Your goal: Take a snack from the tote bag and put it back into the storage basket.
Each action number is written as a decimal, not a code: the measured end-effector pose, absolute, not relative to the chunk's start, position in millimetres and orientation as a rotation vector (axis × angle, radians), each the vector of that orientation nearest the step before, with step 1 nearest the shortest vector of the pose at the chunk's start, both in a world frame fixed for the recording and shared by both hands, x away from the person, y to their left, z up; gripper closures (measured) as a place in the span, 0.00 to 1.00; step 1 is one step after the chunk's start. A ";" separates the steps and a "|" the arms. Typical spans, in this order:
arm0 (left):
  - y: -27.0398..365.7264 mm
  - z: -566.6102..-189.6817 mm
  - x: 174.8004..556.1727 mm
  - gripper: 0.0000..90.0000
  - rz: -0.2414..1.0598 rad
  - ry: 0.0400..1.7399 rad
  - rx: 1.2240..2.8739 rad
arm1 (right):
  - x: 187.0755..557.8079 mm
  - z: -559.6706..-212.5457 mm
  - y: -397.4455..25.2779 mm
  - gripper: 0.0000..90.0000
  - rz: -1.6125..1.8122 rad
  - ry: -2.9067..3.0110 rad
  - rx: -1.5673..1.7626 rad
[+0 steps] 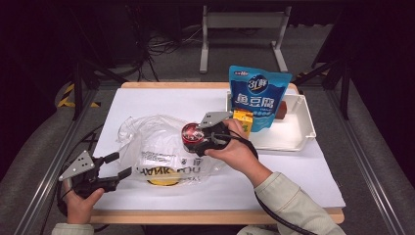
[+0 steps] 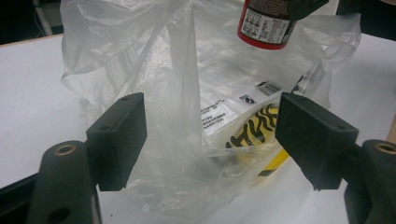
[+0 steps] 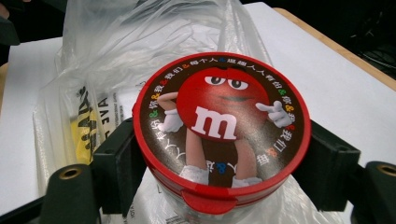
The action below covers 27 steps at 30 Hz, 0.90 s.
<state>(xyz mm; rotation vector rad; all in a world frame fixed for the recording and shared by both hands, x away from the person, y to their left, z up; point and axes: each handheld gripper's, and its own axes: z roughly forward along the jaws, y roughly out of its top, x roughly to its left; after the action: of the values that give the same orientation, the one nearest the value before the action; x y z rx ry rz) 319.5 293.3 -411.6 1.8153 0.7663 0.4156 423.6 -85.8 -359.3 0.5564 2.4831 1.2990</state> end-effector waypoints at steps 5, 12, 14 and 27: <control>291.4 -411.7 321.9 0.29 0.409 0.761 1.818 | 420.9 -353.8 -92.8 0.28 1.283 2.460 0.591; 288.6 -411.2 325.6 0.29 0.402 0.752 1.822 | 418.3 -346.7 -104.6 0.28 1.273 2.428 0.635; 287.4 -411.1 327.2 0.29 0.403 0.748 1.821 | 417.3 -343.9 -108.2 0.28 1.274 2.418 0.647; 282.9 -411.0 332.8 0.29 0.394 0.732 1.831 | 410.5 -322.3 -134.4 0.28 1.301 2.334 0.752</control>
<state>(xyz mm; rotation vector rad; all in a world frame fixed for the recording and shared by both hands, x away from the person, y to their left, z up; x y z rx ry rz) 332.8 282.9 -411.0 1.8307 0.7318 0.3935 410.5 -134.4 -322.3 0.7518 2.3342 1.3011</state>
